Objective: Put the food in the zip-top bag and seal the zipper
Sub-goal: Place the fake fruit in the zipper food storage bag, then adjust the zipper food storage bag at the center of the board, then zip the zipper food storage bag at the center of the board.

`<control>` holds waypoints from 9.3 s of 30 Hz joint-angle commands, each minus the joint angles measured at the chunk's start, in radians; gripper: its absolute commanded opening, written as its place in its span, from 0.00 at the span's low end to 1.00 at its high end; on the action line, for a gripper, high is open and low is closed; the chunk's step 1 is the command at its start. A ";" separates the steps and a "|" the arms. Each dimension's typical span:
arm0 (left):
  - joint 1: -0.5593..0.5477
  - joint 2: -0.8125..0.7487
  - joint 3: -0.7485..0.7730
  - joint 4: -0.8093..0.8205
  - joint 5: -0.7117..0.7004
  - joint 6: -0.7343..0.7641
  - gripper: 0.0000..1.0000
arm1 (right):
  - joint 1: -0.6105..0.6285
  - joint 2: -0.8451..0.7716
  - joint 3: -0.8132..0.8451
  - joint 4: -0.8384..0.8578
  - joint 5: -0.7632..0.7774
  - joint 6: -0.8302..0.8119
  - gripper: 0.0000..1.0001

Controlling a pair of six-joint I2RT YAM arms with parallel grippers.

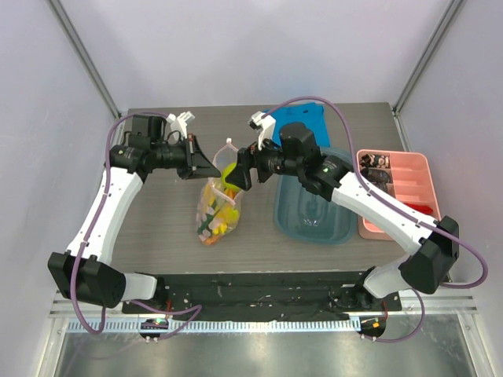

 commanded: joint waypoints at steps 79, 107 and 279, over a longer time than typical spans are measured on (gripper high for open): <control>-0.385 0.046 0.327 -0.338 -0.520 0.668 0.72 | 0.052 -0.022 -0.064 0.181 0.327 0.599 0.01; -0.333 -0.168 0.158 -0.381 -0.338 1.108 0.00 | -0.105 -0.496 -0.491 0.223 -0.155 -0.422 0.93; -0.350 -0.379 0.001 -0.396 -0.963 1.152 0.00 | -0.010 -0.544 -0.668 0.540 0.274 -0.435 0.01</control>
